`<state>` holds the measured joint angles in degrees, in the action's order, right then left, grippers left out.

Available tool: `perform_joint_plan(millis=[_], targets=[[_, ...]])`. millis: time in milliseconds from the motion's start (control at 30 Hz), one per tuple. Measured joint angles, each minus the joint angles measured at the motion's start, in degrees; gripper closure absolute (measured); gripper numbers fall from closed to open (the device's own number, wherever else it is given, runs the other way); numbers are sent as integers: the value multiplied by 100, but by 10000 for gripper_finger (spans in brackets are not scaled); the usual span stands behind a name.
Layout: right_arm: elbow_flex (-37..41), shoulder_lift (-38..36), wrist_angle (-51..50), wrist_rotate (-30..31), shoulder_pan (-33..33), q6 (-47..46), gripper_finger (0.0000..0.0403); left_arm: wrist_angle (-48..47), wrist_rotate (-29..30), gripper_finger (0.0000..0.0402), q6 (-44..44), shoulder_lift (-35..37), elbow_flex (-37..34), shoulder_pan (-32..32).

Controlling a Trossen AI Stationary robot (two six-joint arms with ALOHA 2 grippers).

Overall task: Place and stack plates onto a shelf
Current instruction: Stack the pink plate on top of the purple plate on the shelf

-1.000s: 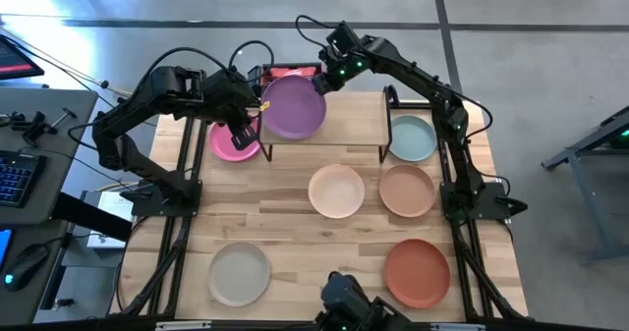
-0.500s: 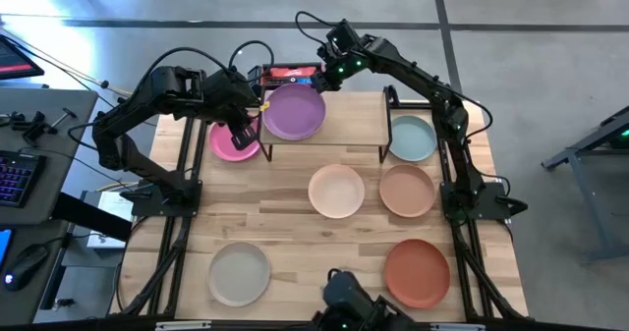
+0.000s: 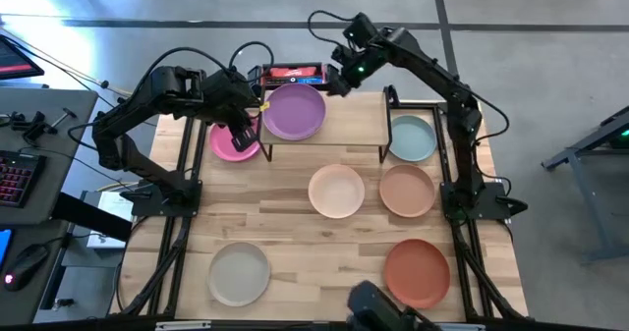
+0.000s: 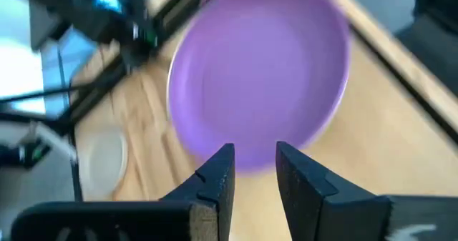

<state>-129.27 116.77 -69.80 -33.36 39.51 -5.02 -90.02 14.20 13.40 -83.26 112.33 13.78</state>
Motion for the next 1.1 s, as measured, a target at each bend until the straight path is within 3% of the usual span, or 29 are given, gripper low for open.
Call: perform_joint_plan(millis=[233, 400, 933, 1100], targets=[[0, -383, -1535, 30, -209, 695, 318, 0, -13, 280, 289, 2, 0, -138], [-4, -507, -2028, 35, -576, 836, 318, 12, -13, 280, 403, 20, -158, -242], [-4, -562, -2019, 82, -1950, 51, 318, 2, -336, 280, 599, 1112, -3183, -374], [-4, -561, -2010, 560, -2294, -155, 318, 0, -334, 280, 652, 1481, -3992, -374]])
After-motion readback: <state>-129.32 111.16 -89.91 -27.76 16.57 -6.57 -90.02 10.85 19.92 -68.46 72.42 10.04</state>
